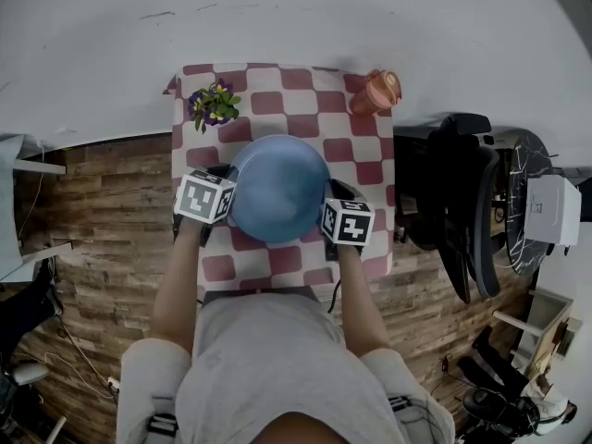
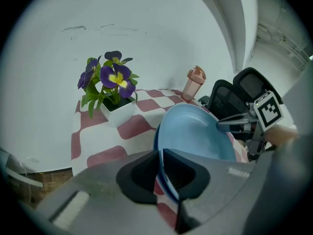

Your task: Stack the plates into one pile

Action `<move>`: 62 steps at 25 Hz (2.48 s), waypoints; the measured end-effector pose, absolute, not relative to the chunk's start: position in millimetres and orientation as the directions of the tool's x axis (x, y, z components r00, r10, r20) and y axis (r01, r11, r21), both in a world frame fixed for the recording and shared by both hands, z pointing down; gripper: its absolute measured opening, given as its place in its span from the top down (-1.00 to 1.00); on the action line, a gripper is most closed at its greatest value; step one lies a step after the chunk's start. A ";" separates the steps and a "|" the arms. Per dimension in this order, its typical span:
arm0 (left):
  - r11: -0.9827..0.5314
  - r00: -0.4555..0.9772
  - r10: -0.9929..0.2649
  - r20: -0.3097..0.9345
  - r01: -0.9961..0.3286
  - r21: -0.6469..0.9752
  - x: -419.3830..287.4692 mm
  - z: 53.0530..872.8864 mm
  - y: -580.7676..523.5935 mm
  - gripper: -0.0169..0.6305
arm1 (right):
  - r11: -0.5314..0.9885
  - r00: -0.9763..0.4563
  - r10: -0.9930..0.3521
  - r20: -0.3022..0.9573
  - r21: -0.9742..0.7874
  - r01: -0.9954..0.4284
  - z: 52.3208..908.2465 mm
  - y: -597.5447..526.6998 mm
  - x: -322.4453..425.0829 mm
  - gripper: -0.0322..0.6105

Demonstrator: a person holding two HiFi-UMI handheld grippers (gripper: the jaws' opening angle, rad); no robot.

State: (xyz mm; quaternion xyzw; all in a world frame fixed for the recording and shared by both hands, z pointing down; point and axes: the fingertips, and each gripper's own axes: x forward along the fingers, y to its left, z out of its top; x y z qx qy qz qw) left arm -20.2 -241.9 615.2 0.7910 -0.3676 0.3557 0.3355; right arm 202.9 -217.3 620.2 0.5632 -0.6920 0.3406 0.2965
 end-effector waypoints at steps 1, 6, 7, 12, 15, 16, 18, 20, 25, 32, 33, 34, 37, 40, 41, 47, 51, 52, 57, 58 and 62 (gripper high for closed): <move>-0.514 0.479 -0.338 0.810 -0.815 0.268 -19.9 615.2 -241.8 0.83 | 0.131 -0.188 -0.573 0.798 -0.136 -0.982 621.4 -217.2 202.8 0.84; -0.568 0.486 -0.342 0.805 -0.789 0.235 -18.3 615.9 -240.5 0.80 | 0.126 -0.191 -0.554 0.811 -0.145 -0.981 626.0 -216.4 202.8 0.84; -0.575 0.491 -0.345 0.800 -0.785 0.233 -18.0 615.7 -240.3 0.79 | 0.126 -0.191 -0.550 0.813 -0.145 -0.981 626.4 -216.3 202.8 0.84; -0.607 0.507 -0.361 0.783 -0.765 0.216 -16.4 614.6 -238.8 0.73 | 0.122 -0.182 -0.536 0.824 -0.138 -0.983 628.3 -215.6 202.6 0.83; -0.616 0.509 -0.375 0.774 -0.761 0.203 -14.7 613.3 -237.4 0.62 | 0.115 -0.178 -0.528 0.830 -0.138 -0.984 630.1 -213.8 201.6 0.83; -0.617 0.508 -0.383 0.772 -0.762 0.195 -14.9 613.6 -237.2 0.61 | 0.112 -0.176 -0.527 0.832 -0.137 -0.984 630.8 -213.2 201.1 0.83; -0.621 0.507 -0.396 0.766 -0.762 0.183 -14.9 614.8 -236.7 0.59 | 0.103 -0.166 -0.527 0.833 -0.130 -0.986 631.9 -212.3 200.8 0.83; -0.626 0.515 -0.404 0.756 -0.758 0.182 -13.7 614.4 -236.1 0.54 | 0.096 -0.153 -0.532 0.832 -0.120 -0.988 632.1 -212.0 201.1 0.82; -0.634 0.517 -0.420 0.746 -0.755 0.167 -18.8 612.8 -233.1 0.44 | 0.071 -0.118 -0.546 0.830 -0.095 -0.993 632.7 -211.4 203.2 0.83; -0.634 0.550 -0.493 0.674 -0.758 0.155 -35.2 599.2 -232.1 0.44 | 0.032 -0.050 -0.581 0.812 -0.038 -0.999 631.4 -210.6 205.0 0.80; -0.629 0.554 -0.509 0.659 -0.761 0.155 -38.1 593.7 -231.8 0.48 | 0.029 -0.047 -0.593 0.804 -0.036 -0.999 629.8 -210.0 204.2 0.80; -0.624 0.557 -0.525 0.644 -0.766 0.154 -41.2 587.6 -231.4 0.51 | 0.028 -0.049 -0.607 0.794 -0.040 -0.999 627.4 -209.4 202.7 0.77; -0.601 0.557 -0.589 0.585 -0.786 0.143 -49.5 570.6 -233.9 0.69 | 0.023 -0.056 -0.646 0.761 -0.054 -0.998 618.2 -208.5 198.0 0.63; -0.569 0.542 -0.640 0.545 -0.811 0.138 -58.6 559.2 -234.4 0.92 | 0.019 -0.047 -0.691 0.721 -0.047 -0.999 606.9 -207.9 195.3 0.62; -0.558 0.537 -0.653 0.534 -0.818 0.140 -60.6 554.9 -233.9 0.93 | 0.025 -0.054 -0.706 0.706 -0.051 -0.998 602.1 -208.1 193.5 0.62; -0.498 0.510 -0.740 0.437 -0.853 0.152 -61.2 516.3 -220.0 0.93 | 0.136 -0.190 -0.785 0.589 -0.136 -0.981 559.8 -204.8 176.7 0.90; -0.460 0.484 -0.798 0.360 -0.874 0.155 -59.0 486.7 -205.2 0.93 | 0.217 -0.264 -0.812 0.520 -0.151 -0.964 529.5 -200.8 169.0 0.90; -0.454 0.478 -0.808 0.344 -0.878 0.152 -57.4 480.5 -201.0 0.93 | 0.237 -0.283 -0.817 0.503 -0.154 -0.959 521.7 -199.3 167.7 0.90; -0.428 0.440 -0.850 0.289 -0.897 0.108 -49.5 457.4 -179.4 0.93 | 0.322 -0.356 -0.838 0.413 -0.153 -0.934 482.9 -190.3 164.9 0.90; -0.422 0.433 -0.858 0.277 -0.901 0.102 -47.7 453.1 -174.9 0.93 | 0.335 -0.368 -0.842 0.395 -0.150 -0.930 475.3 -188.0 165.2 0.90; -0.390 0.399 -0.891 0.217 -0.917 0.084 -43.6 433.2 -158.6 0.93 | 0.391 -0.414 -0.848 0.332 -0.136 -0.910 446.6 -178.2 166.2 0.90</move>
